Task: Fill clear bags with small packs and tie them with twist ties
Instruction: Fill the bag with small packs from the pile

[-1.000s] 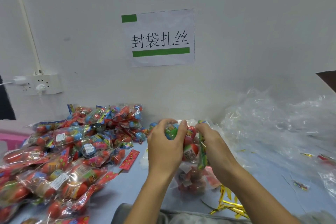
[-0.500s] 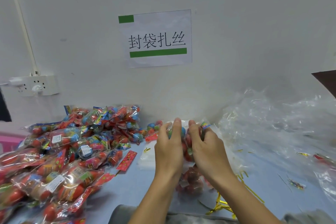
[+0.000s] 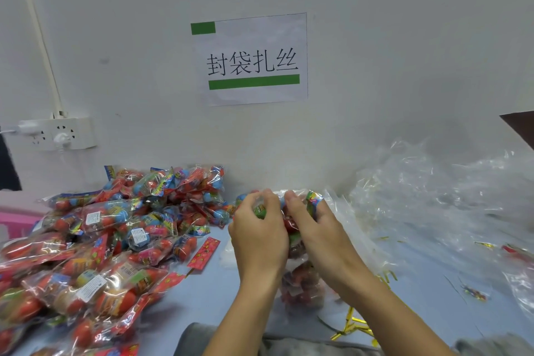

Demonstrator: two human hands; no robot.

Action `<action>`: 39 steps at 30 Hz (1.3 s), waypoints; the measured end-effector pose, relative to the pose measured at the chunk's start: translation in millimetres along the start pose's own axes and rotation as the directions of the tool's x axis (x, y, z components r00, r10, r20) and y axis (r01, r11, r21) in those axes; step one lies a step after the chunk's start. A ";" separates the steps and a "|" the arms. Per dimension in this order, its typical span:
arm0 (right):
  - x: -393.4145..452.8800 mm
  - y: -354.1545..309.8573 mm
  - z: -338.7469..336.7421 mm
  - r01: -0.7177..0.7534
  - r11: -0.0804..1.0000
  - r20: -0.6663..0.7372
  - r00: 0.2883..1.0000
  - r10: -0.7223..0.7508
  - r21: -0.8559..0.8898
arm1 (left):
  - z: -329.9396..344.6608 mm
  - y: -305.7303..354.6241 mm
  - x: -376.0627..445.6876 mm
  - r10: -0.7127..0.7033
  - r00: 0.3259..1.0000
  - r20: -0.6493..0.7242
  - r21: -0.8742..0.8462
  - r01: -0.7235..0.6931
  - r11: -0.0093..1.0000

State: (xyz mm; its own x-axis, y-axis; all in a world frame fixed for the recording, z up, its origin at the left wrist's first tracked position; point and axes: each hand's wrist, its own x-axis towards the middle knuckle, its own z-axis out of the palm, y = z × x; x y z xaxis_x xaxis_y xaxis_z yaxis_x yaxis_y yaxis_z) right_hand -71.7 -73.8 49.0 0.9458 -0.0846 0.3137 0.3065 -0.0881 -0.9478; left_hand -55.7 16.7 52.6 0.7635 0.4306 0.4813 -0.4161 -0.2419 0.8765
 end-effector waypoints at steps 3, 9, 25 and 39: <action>-0.1 2.3 -4.3 0.016 1.000 0.072 0.997 -0.015 -0.020 | -1.6 -3.8 0.0 0.008 1.000 0.012 0.034 -0.008 0.999; 2.3 -1.4 -14.7 0.144 0.987 0.058 0.988 -0.140 -0.076 | -2.9 -3.3 4.8 -0.129 0.973 0.191 -0.208 0.168 0.964; 29.9 -4.0 -113.1 -0.092 0.991 -0.461 0.879 0.126 0.095 | -15.7 -31.2 1.7 -0.349 0.667 0.659 0.589 -0.168 0.790; 18.5 -6.2 -104.3 -0.285 0.887 -0.083 0.958 0.274 -0.365 | -8.1 -12.2 -1.1 0.181 0.863 0.471 0.358 -0.375 0.855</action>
State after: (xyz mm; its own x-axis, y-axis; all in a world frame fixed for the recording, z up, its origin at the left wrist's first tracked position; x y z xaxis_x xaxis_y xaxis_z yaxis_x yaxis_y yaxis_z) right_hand -67.4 -178.3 66.7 0.9811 -0.1880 0.0461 -0.0370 -0.4159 -0.9087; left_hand -55.4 26.2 41.4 0.8165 -0.0819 0.5715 -0.4650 -0.6800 0.5669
